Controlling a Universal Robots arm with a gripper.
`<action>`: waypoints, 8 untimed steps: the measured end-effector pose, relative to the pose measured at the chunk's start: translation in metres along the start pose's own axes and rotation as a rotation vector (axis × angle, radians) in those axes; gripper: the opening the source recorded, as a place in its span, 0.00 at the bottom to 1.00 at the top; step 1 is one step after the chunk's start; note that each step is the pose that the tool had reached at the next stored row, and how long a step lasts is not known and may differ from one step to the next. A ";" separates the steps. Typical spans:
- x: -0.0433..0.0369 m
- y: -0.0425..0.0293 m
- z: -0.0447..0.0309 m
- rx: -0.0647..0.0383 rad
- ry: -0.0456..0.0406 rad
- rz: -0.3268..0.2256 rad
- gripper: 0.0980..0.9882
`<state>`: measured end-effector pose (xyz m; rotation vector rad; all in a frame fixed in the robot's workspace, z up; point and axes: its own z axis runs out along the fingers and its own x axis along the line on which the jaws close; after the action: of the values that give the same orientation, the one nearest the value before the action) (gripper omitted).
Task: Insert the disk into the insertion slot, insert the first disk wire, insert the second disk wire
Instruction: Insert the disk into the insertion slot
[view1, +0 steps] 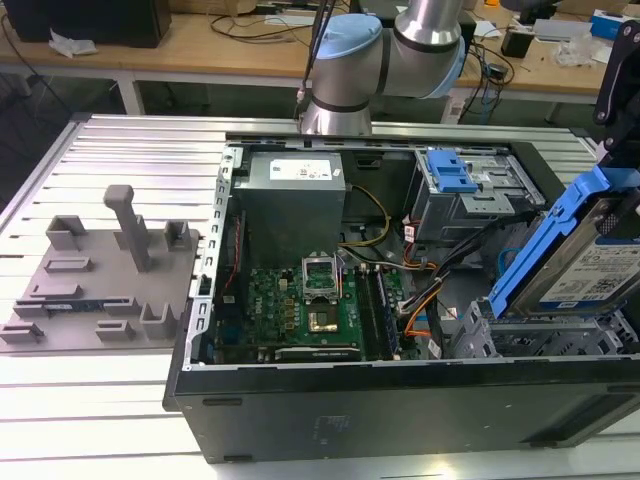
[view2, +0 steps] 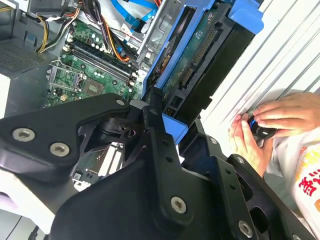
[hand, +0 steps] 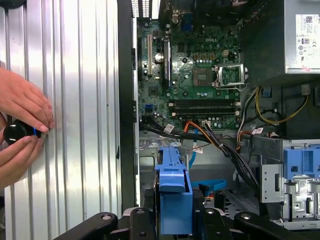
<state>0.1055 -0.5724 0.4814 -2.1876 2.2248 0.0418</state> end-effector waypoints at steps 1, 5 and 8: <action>0.0000 0.0000 0.0000 0.000 -0.0001 0.000 0.30; -0.0021 -0.0001 0.0001 0.000 0.0000 0.000 0.30; -0.0044 -0.0006 0.0004 0.000 0.0000 0.000 0.30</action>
<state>0.1062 -0.5679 0.4811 -2.1875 2.2248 0.0418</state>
